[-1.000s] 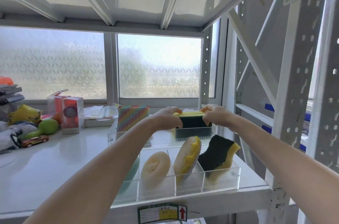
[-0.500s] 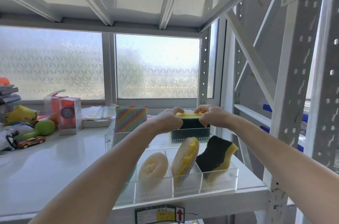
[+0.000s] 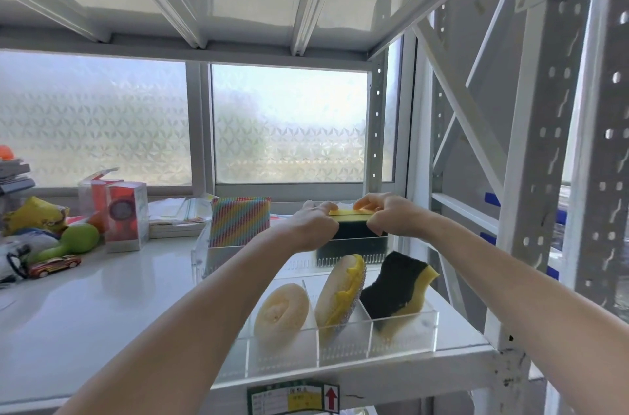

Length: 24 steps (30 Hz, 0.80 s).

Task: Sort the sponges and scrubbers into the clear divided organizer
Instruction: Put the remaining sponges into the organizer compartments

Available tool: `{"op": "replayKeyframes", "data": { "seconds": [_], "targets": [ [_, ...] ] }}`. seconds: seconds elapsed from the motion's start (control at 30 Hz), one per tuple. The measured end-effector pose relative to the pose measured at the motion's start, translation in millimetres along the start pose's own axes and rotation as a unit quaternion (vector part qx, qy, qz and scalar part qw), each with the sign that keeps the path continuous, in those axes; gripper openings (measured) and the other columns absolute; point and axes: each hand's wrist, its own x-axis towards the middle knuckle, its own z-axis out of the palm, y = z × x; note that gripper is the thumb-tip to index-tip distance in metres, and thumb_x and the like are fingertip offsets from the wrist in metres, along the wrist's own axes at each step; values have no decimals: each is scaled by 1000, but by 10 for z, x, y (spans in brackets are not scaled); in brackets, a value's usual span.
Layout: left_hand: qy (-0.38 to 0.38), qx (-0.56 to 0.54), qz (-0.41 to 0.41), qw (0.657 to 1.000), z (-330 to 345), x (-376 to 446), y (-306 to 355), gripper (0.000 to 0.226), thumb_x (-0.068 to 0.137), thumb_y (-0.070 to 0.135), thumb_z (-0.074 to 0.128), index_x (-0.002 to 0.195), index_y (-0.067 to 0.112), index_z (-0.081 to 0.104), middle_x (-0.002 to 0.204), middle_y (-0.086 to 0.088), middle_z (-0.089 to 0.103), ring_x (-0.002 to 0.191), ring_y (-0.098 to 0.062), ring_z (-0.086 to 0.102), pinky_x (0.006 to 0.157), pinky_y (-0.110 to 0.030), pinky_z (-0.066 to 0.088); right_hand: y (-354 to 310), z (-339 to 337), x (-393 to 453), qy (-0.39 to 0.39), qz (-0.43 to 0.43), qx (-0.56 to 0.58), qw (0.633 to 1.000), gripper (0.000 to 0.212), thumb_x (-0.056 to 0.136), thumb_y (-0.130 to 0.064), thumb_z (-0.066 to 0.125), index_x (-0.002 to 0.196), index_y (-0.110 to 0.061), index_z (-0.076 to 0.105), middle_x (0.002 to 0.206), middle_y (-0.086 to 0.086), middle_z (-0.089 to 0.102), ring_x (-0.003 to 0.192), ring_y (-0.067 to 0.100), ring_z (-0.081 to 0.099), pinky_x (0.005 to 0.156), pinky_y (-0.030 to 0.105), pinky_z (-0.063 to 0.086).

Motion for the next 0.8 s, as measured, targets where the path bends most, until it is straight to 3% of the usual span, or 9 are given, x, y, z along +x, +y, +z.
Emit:
{"op": "replayKeyframes", "data": {
  "seconds": [0.17,0.33,0.43,0.53,0.67,0.8],
  "targets": [
    [-4,14,-9,1000,-11,-3,-11,58,84,16,38,140,31,31,143,-5,27,129,-31,31,110,-45,28,-17,15,-13,-2,-7,-15,1000,50,79,-5,52,125,-25,52,113,2,52,81,7,48,64,18,39],
    [-16,11,-9,1000,-16,-14,-6,58,85,18,39,140,31,31,144,-5,25,127,-31,32,110,-44,29,-17,20,-11,-7,-1,-11,1000,51,79,-5,52,125,-27,51,111,3,50,78,7,45,60,19,36],
    [-10,20,-2,1000,-30,-22,-9,58,85,22,42,141,31,31,146,-7,26,131,-29,28,111,-45,26,-38,0,-35,-16,5,2,1000,56,70,-10,54,123,-26,51,119,6,50,89,12,49,67,20,40],
    [29,34,34,998,-106,-85,-18,59,86,28,42,143,27,32,150,-9,28,138,-28,22,112,-46,22,-88,-53,-64,-7,-19,26,999,73,59,-15,51,131,-17,48,135,9,48,110,16,46,86,26,42],
    [124,-20,72,989,-442,-197,-150,62,82,28,44,143,21,33,152,-11,29,138,-30,26,111,-48,27,-309,-78,-16,51,-93,32,994,51,82,-10,56,133,-13,48,142,5,46,123,19,45,103,34,38],
    [186,-38,1,982,-868,-318,-469,68,81,27,50,145,17,29,150,-16,33,137,-31,32,109,-42,31,-659,105,139,48,-132,19,990,50,85,-23,63,133,-12,50,140,7,51,127,23,48,105,34,39]
  ]
}}
